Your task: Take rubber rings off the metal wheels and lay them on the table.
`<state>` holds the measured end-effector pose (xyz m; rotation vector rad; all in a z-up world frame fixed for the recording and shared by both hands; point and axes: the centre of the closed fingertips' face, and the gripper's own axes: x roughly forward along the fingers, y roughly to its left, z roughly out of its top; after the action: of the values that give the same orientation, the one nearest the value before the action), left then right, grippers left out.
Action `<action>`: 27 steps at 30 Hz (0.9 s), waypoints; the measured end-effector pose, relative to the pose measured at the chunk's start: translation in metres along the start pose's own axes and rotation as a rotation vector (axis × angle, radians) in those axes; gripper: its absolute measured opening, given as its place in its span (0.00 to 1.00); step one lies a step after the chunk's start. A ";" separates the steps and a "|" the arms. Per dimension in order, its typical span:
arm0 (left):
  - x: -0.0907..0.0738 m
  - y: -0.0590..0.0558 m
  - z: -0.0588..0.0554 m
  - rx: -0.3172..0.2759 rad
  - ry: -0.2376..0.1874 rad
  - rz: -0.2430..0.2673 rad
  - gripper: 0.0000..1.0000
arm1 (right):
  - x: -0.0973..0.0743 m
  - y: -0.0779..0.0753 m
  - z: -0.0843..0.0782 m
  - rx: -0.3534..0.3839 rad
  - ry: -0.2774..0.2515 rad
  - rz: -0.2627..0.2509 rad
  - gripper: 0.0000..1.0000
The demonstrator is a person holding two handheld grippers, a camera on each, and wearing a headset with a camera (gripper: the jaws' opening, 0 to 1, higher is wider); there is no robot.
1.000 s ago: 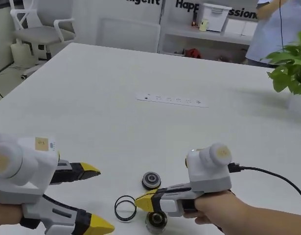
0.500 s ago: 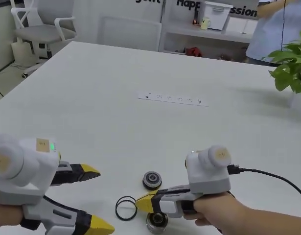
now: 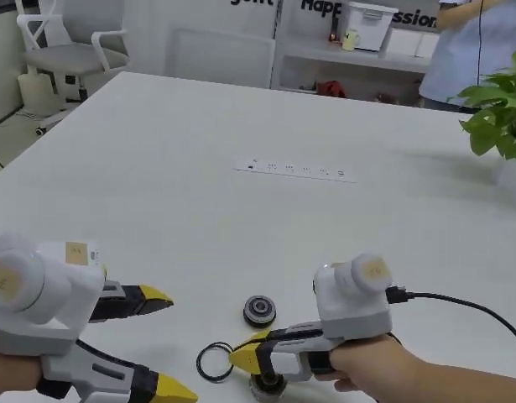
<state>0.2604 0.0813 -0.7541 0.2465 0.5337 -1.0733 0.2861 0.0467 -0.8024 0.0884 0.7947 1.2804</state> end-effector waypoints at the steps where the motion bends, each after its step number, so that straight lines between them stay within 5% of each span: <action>1: 0.000 0.000 0.000 0.000 0.000 0.000 0.73 | 0.000 0.000 0.000 0.000 0.000 -0.001 0.08; 27: 0.004 0.010 0.013 -0.004 -0.015 0.005 0.73 | -0.027 -0.002 0.024 -0.065 -0.066 -0.042 0.22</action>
<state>0.2741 0.0771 -0.7456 0.2361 0.5217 -1.0684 0.2998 0.0309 -0.7720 0.0616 0.6946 1.2566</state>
